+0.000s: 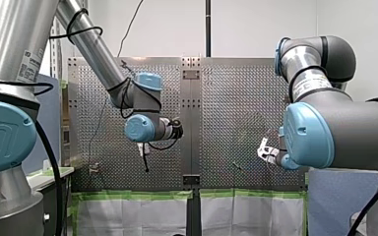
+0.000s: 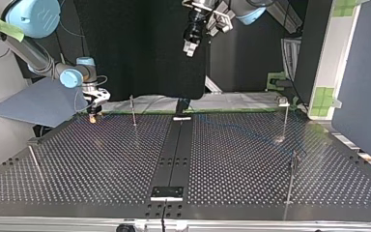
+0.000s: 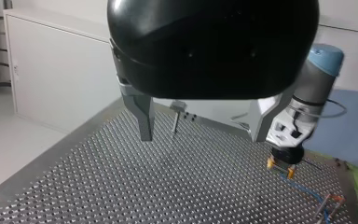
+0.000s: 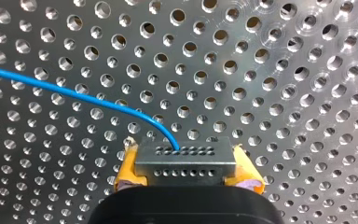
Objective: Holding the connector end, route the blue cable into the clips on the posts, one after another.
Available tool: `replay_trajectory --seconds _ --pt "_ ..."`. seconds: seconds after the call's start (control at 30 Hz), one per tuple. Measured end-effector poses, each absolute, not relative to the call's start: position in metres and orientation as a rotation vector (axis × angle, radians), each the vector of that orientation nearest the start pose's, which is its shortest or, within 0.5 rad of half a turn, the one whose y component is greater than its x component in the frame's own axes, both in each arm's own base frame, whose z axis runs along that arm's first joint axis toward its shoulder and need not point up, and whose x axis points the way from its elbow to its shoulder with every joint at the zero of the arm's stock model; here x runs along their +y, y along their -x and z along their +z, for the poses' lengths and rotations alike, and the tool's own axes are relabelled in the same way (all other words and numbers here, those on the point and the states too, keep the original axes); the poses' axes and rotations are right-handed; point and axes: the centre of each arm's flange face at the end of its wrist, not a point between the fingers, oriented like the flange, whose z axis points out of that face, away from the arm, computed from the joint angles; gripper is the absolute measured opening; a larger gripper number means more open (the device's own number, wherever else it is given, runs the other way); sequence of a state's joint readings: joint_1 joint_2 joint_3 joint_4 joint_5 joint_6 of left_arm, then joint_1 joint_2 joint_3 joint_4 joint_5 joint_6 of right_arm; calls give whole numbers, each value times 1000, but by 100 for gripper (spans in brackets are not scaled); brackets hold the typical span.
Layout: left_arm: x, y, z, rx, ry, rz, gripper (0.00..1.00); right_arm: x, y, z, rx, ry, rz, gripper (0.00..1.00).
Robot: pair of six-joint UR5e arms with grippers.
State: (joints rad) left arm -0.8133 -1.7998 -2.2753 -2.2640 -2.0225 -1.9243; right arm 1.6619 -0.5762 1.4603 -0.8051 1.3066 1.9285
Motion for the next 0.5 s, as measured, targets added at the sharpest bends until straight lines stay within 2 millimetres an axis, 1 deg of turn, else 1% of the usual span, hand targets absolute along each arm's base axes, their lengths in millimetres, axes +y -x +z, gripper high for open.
replay_trajectory --seconds 0.3,0.5 --pt "-339 -204 139 1655 -15 -463 100 -679 -225 -12 -1398 -1380 1674 0" --pt "-331 -204 137 1646 3 -400 100 -686 -224 -7 -1386 -1377 1679 0"
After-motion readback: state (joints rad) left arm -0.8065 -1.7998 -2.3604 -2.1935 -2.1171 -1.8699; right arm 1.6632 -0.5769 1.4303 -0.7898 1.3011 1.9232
